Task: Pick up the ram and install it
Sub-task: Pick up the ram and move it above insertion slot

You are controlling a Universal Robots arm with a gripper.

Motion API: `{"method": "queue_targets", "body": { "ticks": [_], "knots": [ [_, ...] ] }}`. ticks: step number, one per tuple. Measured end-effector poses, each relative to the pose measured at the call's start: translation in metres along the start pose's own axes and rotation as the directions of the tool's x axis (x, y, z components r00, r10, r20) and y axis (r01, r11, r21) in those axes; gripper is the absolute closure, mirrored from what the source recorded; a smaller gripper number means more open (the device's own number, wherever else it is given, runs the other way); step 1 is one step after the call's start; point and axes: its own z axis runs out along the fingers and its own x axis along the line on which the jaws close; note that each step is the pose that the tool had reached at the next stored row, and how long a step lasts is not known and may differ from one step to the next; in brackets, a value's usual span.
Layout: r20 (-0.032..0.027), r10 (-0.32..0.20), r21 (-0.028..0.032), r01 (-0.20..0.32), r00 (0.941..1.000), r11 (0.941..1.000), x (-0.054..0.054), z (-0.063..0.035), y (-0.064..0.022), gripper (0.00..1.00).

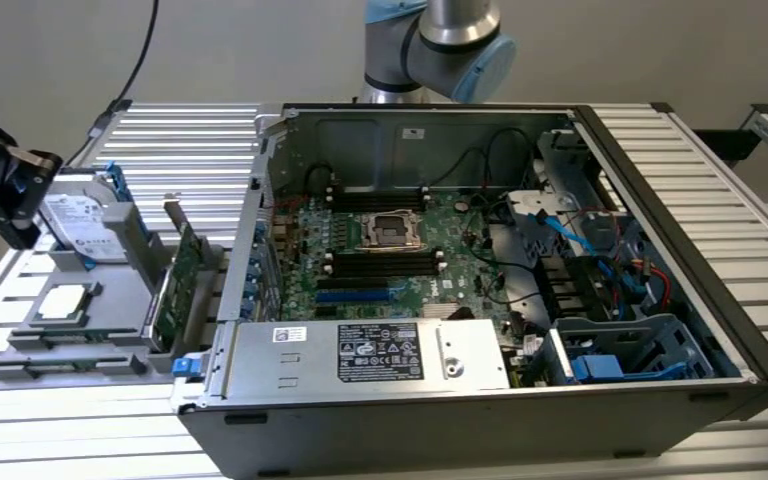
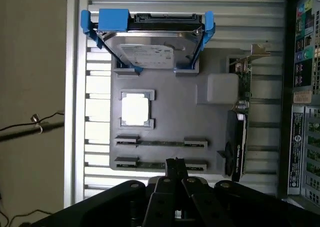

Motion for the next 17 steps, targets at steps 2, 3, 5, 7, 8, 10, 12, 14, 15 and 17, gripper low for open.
{"method": "queue_targets", "body": {
  "ticks": [2, 3, 5, 7, 8, 10, 12, 14, 15, 17],
  "knots": [
    [-0.0019, -0.036, 0.0012, 0.036, 0.9994, 0.9994, 0.000, 0.0016, -0.0001, 0.89],
    [-0.0027, -0.054, 0.0017, 0.054, 0.9985, 0.9985, 0.000, 0.0025, -0.0001, 0.89],
    [-0.0048, -0.091, 0.0030, 0.091, 0.9959, 0.9959, 0.000, 0.0042, -0.0002, 0.89],
    [-0.0069, -0.126, 0.0042, 0.126, 0.9919, 0.9920, 0.000, 0.0057, -0.0003, 0.89],
    [-0.0078, -0.144, 0.0047, 0.144, 0.9895, 0.9895, 0.000, 0.0065, -0.0004, 0.89],
    [-0.0101, -0.181, 0.0058, 0.181, 0.9835, 0.9835, 0.000, 0.0080, -0.0005, 0.89],
    [-0.0122, -0.216, 0.0068, 0.216, 0.9764, 0.9764, 0.000, 0.0093, -0.0005, 0.89],
    [-0.0144, -0.251, 0.0077, 0.251, 0.9680, 0.9680, 0.000, 0.0103, -0.0006, 0.89],
    [-0.0155, -0.268, 0.0080, 0.268, 0.9633, 0.9633, 0.000, 0.0108, -0.0006, 0.89],
    [-0.0182, -0.303, 0.0088, 0.303, 0.9528, 0.9529, 0.000, 0.0111, -0.0006, 0.89]
  ]
}}
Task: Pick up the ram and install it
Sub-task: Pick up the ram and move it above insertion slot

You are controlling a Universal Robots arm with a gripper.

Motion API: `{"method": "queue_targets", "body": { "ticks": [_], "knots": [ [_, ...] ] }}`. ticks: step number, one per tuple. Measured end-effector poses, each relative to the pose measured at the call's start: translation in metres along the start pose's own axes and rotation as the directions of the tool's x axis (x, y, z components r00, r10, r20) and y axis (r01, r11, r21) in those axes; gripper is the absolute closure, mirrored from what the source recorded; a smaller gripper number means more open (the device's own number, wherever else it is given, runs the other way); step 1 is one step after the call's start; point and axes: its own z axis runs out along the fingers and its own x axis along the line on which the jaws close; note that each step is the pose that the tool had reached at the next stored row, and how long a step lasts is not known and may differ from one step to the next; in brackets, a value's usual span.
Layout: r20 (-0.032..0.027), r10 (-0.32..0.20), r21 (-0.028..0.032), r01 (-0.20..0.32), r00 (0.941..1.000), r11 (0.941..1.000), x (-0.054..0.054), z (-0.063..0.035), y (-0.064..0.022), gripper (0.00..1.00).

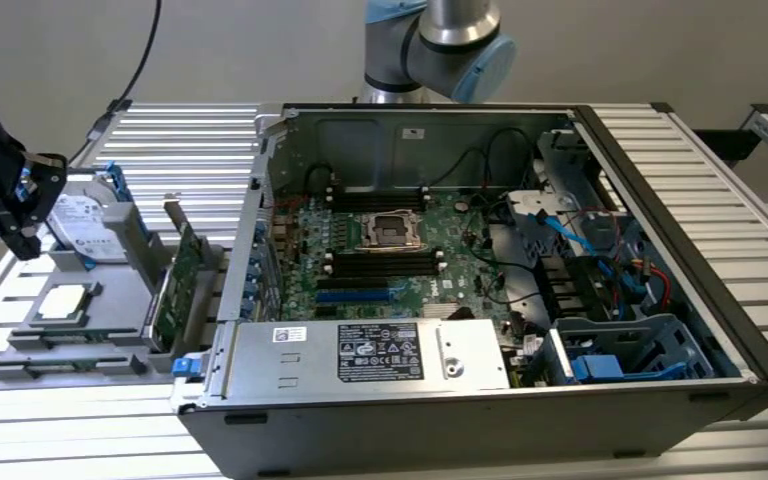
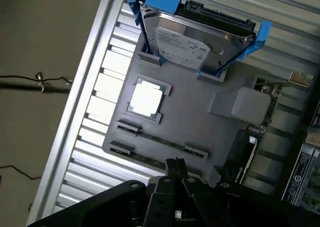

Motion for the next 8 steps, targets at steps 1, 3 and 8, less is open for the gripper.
{"method": "queue_targets", "body": {
  "ticks": [1, 3, 8],
  "knots": [
    [-0.0011, -0.018, 0.0009, 0.018, 0.9998, 0.9998, 0.0000, 0.0001, 0.0000, 0.89],
    [-0.0035, -0.055, 0.0026, 0.055, 0.9985, 0.9985, 0.0000, 0.0000, 0.0000, 0.89],
    [-0.0089, -0.145, 0.0057, 0.145, 0.9894, 0.9895, 0.0000, 0.0003, 0.0000, 0.89]
  ]
}}
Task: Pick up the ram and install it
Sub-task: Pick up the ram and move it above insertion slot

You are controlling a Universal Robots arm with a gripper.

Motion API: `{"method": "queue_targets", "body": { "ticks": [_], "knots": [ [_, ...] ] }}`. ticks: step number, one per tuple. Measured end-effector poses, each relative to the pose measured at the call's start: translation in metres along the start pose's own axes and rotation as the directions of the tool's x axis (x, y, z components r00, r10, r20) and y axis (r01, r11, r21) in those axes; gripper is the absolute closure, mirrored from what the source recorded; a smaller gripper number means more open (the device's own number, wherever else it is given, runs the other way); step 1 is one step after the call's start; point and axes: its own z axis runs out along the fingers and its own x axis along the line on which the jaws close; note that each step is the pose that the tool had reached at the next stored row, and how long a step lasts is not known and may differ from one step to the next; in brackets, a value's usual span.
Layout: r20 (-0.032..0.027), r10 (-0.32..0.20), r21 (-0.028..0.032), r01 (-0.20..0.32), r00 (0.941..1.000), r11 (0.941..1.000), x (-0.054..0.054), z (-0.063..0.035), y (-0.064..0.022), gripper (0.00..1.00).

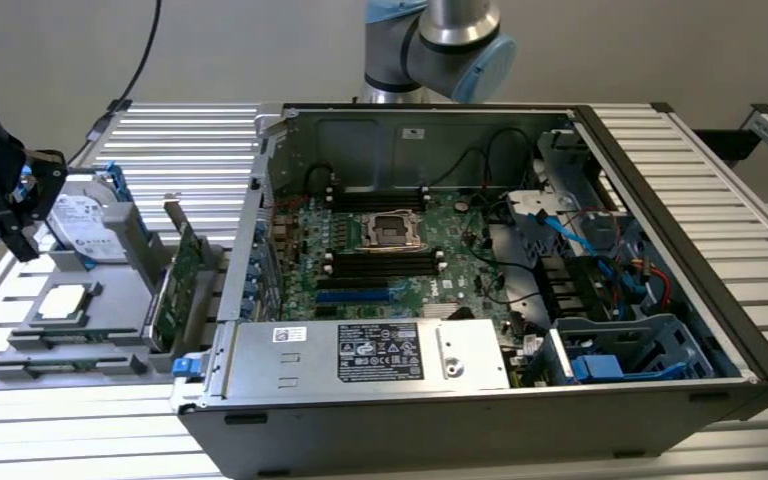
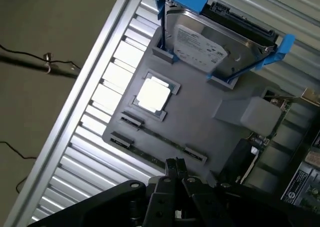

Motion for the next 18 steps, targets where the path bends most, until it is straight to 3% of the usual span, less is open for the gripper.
{"method": "queue_targets", "body": {
  "ticks": [4, 9, 13, 18],
  "knots": [
    [-0.0041, -0.072, 0.0028, 0.072, 0.9974, 0.9974, -0.0001, 0.0011, -0.0001, 0.89],
    [-0.0092, -0.163, 0.0058, 0.163, 0.9866, 0.9866, -0.0002, 0.0036, -0.0002, 0.89],
    [-0.0134, -0.233, 0.0079, 0.233, 0.9724, 0.9724, -0.0002, 0.0056, -0.0003, 0.89],
    [-0.0190, -0.320, 0.0100, 0.320, 0.9471, 0.9472, -0.0003, 0.0079, -0.0004, 0.89]
  ]
}}
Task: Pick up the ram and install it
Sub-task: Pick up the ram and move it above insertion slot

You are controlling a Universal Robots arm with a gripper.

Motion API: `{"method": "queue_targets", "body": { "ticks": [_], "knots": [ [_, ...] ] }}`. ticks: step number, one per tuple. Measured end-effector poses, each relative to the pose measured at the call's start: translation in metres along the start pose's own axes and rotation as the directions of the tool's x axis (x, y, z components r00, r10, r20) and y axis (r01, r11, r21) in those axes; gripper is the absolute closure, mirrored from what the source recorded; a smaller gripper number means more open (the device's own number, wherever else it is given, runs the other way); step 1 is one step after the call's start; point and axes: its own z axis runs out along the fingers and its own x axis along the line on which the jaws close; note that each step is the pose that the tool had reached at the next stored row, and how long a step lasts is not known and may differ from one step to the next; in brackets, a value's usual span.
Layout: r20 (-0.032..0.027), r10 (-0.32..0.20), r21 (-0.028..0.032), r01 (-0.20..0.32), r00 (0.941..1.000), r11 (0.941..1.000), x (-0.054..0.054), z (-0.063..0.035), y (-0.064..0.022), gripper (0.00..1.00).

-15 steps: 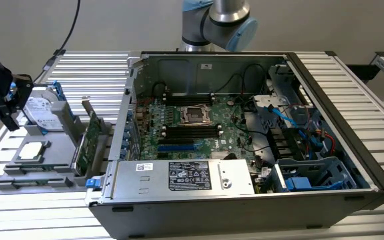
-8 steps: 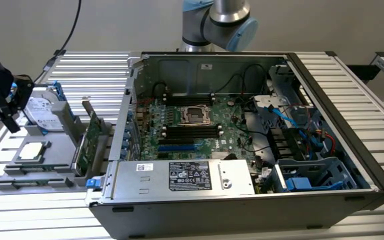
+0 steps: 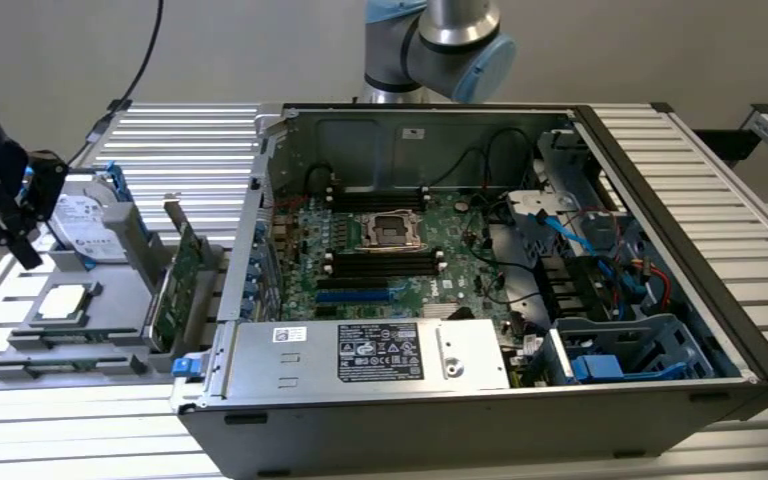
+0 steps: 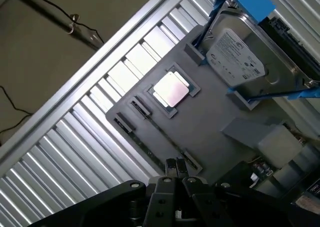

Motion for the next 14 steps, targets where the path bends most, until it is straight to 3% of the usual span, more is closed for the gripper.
{"method": "queue_targets", "body": {
  "ticks": [4, 7, 11, 14],
  "knots": [
    [-0.0040, -0.073, 0.0027, 0.073, 0.9973, 0.9973, -0.0001, 0.0016, -0.0001, 0.89],
    [-0.0072, -0.127, 0.0044, 0.127, 0.9918, 0.9918, -0.0001, 0.0028, -0.0001, 0.89],
    [-0.0122, -0.199, 0.0057, 0.199, 0.9799, 0.9799, -0.0002, 0.0042, -0.0002, 0.89],
    [-0.0159, -0.252, 0.0062, 0.252, 0.9677, 0.9678, -0.0002, 0.0053, -0.0003, 0.89]
  ]
}}
